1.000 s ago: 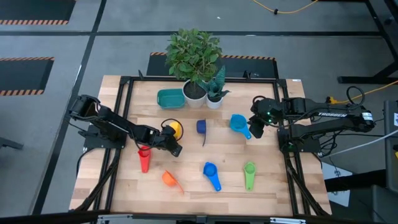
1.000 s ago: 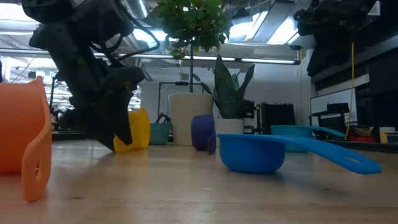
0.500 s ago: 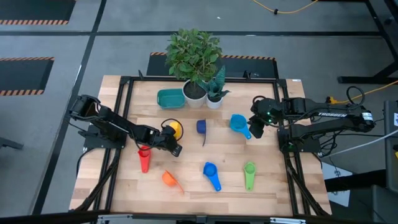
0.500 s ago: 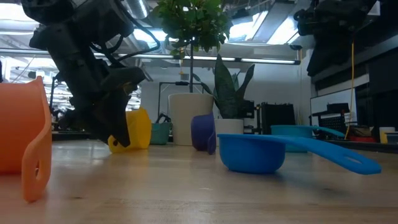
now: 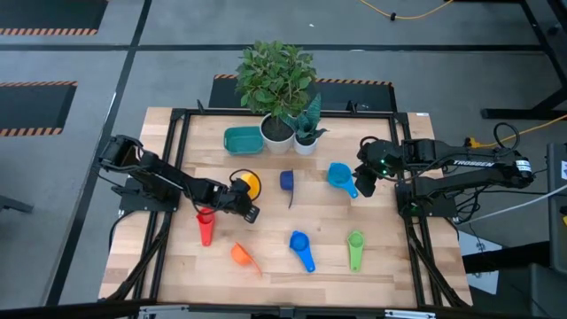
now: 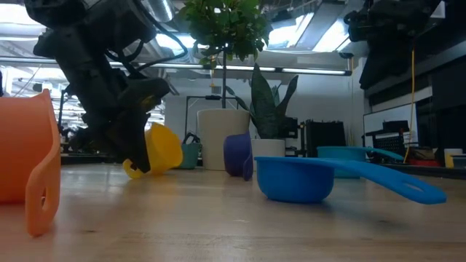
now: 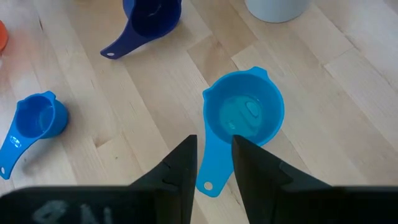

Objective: Nest measuring cups in basket
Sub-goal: Stack the yellow measuring cup on top of the top light blue measuring cup

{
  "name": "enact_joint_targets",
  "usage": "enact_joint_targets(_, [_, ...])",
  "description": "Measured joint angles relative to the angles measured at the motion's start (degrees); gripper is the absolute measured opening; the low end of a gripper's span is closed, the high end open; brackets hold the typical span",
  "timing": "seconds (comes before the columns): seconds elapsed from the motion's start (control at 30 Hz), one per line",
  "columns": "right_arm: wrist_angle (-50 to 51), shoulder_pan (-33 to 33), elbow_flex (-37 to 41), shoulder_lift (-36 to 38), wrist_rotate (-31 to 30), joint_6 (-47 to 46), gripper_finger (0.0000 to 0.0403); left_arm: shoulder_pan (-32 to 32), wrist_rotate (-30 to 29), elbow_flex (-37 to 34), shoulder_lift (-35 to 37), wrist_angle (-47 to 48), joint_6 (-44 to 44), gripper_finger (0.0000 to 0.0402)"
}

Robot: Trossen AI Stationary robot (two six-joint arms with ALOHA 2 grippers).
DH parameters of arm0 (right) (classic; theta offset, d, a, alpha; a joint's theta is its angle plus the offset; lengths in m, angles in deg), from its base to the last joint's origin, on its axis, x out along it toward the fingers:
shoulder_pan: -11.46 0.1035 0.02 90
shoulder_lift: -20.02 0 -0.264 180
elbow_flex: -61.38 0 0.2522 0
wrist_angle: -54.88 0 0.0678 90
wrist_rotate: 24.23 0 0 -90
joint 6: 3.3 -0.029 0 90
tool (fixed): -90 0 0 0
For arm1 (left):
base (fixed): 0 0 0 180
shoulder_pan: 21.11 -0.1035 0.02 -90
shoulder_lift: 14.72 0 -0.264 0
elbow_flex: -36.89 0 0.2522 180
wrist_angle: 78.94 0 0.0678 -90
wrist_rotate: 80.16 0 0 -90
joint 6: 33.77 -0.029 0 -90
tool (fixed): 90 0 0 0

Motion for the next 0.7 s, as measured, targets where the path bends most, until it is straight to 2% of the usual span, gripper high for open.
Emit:
enact_joint_targets(0.2, [-0.24, 0.01, 0.0, 0.0, -0.02, 0.02, 0.0106, 1.85, -0.96, -0.02, 0.48, -1.29, -1.9, 0.0003])
enact_joint_targets(0.33, [-3.75, 0.0, -0.02, -0.23, -0.07, 1.27, 0.0106, 3.2, -1.04, -0.02, 0.48, -7.01, -4.53, 0.0003])
enact_joint_targets(0.7, [-24.32, 0.04, -0.04, -4.14, -0.07, 9.58, 0.0106, 3.95, -2.75, 0.0, 0.48, -26.95, -15.79, 0.0002])
